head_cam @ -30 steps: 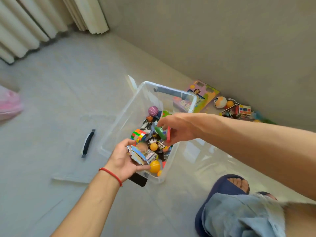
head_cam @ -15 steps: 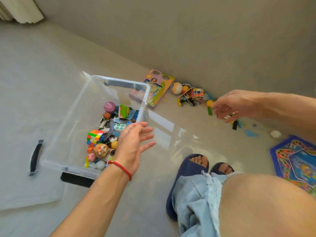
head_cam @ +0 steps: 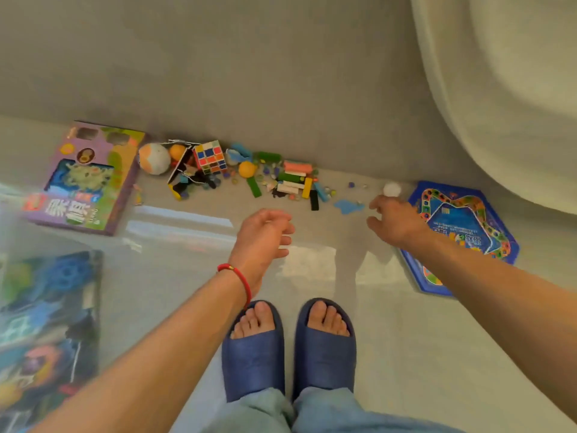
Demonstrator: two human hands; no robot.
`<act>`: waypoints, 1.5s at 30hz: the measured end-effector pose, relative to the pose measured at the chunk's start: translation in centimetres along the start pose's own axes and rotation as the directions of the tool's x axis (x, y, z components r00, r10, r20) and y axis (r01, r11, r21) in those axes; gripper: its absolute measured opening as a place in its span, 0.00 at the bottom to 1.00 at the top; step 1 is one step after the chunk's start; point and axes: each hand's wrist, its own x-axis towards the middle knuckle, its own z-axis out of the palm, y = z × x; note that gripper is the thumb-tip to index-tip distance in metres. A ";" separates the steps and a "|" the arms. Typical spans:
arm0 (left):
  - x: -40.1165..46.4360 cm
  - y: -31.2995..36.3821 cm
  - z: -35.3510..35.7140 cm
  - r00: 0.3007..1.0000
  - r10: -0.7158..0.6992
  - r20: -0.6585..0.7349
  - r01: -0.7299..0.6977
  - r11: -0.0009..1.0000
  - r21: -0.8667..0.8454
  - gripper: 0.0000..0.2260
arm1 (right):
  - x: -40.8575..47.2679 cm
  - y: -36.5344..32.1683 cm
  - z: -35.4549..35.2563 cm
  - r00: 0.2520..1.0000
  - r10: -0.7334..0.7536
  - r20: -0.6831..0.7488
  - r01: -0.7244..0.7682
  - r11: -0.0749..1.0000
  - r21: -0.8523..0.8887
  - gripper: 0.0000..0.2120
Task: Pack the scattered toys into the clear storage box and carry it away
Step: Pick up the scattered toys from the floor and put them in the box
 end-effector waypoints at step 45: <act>12.5 -6.0 5.5 0.990 -0.098 -0.106 0.083 0.987 -0.141 0.13 | 7.6 -6.8 7.9 0.943 -0.139 -0.302 0.149 0.989 0.010 0.16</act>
